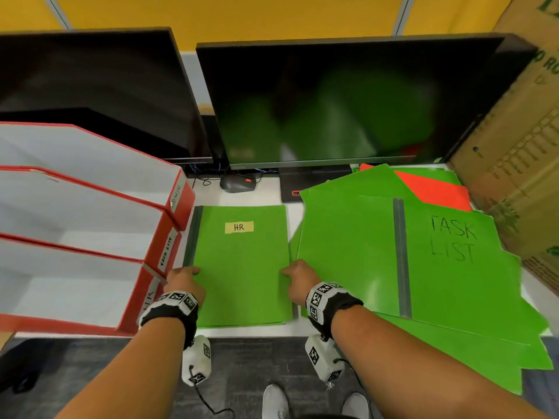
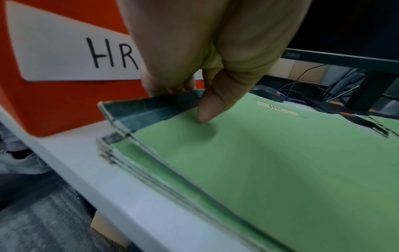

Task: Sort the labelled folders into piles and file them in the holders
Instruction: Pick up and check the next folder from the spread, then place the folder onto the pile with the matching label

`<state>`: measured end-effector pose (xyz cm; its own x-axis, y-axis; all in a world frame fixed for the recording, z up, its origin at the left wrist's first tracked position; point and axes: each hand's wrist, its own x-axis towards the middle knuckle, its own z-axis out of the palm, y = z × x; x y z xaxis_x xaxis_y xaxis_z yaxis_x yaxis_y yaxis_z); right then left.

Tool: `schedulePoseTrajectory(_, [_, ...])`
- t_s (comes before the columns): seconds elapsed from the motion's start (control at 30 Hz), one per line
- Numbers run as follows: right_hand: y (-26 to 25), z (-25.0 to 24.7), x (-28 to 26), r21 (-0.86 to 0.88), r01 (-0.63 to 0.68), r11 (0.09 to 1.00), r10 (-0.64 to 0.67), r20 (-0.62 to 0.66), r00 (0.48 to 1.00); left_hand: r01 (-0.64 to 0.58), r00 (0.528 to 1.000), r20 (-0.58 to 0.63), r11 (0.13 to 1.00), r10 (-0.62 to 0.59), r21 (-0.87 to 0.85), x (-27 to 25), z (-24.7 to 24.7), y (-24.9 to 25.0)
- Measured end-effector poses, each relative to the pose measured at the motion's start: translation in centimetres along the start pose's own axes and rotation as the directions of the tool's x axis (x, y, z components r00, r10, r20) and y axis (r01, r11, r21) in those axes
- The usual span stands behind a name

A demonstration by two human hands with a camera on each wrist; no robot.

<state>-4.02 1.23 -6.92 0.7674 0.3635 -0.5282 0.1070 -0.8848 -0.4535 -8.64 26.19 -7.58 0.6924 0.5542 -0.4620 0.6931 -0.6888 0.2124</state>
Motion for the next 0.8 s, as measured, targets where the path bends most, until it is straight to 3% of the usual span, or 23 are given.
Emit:
schedulePoseTrajectory(0.1, [0.3,0.2,0.1,-0.011,0.003,1.000,-0.003,-0.012,1.000,0.028,0.999,0.024,1.000,-0.028,0.004,0.0,0.3,0.1])
schedulePoseTrajectory(0.2, [0.3,0.1,0.2,0.012,0.014,1.000,-0.013,-0.064,0.998,0.026,0.999,-0.030,0.998,-0.025,0.051,-0.5,0.5,1.0])
schedulePoseTrajectory(0.3, [0.6,-0.7,0.2,0.072,-0.003,0.997,0.014,-0.153,0.988,-0.059,0.998,-0.020,0.996,0.060,0.062,-1.1,0.3,2.8])
schedulePoseTrajectory(0.4, [2.1,-2.4,-0.5,0.105,-0.046,0.993,0.069,-0.227,0.972,-0.159,0.986,0.042,0.985,0.162,-0.063,-1.7,0.5,5.5])
schedulePoseTrajectory(0.57, [7.0,-5.6,-2.3,0.129,-0.164,0.978,0.197,-0.304,0.932,-0.306,0.942,0.072,0.928,0.327,-0.211,-4.2,2.1,11.2])
schedulePoseTrajectory(0.8, [15.5,-8.9,-6.0,0.215,-0.302,0.929,0.362,-0.349,0.864,-0.454,0.862,0.104,0.846,0.497,-0.278,-9.1,6.3,19.7])
